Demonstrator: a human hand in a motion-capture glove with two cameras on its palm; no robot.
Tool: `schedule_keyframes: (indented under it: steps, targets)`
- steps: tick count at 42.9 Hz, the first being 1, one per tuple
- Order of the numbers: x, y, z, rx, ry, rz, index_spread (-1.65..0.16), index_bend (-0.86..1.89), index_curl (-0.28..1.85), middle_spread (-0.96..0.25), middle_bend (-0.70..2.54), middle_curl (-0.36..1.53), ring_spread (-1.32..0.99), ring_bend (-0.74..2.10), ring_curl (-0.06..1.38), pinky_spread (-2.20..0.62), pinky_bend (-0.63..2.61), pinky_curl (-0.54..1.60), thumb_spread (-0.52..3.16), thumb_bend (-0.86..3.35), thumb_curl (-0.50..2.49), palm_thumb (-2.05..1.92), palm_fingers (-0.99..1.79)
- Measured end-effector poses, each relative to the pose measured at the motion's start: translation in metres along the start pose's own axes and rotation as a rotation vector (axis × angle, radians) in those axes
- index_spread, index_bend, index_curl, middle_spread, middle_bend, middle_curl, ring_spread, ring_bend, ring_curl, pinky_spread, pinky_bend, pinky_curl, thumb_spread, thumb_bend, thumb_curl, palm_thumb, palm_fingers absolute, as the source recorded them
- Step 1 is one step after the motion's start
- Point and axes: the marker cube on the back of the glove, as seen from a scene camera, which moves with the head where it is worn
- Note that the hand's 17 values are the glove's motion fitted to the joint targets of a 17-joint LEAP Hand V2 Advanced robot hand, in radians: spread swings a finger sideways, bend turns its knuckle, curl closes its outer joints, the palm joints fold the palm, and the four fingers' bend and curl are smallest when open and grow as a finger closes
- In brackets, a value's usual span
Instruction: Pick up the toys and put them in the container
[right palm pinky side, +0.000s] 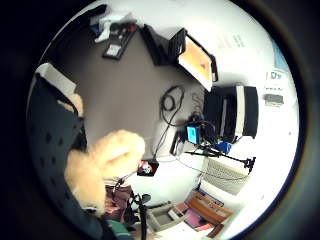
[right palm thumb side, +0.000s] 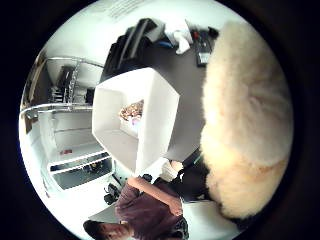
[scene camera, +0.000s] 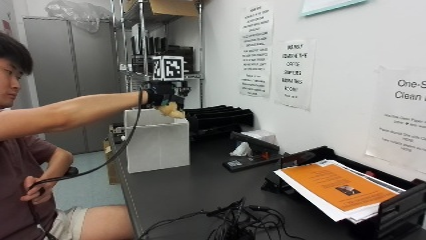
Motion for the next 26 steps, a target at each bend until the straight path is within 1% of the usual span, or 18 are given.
schedule_keyframes:
  steps: [5,11,19,23,26]
  targets:
    - [-0.034,0.004,-0.038,0.066,0.045,-0.012,-0.31,0.85,0.94,-0.24,1.28,0.86,-0.36,1.32,0.66,-0.32,0.92,0.46,0.66,0.01,0.81,0.52,1.06]
    - [-0.107,-0.002,-0.059,0.101,0.046,-0.106,-0.32,0.83,0.98,-0.24,1.28,0.87,-0.36,1.32,0.66,-0.33,0.92,0.46,0.65,-0.01,0.84,0.52,1.05]
    - [-0.233,-0.024,-0.060,0.108,0.015,-0.271,-0.32,0.81,1.03,-0.24,1.27,0.88,-0.36,1.32,0.65,-0.32,0.92,0.47,0.63,-0.01,0.87,0.52,1.06]
    - [-0.272,-0.025,-0.052,0.127,-0.068,-0.376,-0.32,0.79,1.05,-0.24,1.26,0.88,-0.36,1.32,0.65,-0.32,0.92,0.47,0.63,-0.01,0.88,0.52,1.06]
    - [-0.299,-0.027,-0.044,0.110,-0.049,-0.404,-0.32,0.78,1.06,-0.23,1.26,0.88,-0.36,1.32,0.65,-0.33,0.91,0.47,0.62,-0.01,0.89,0.52,1.06]
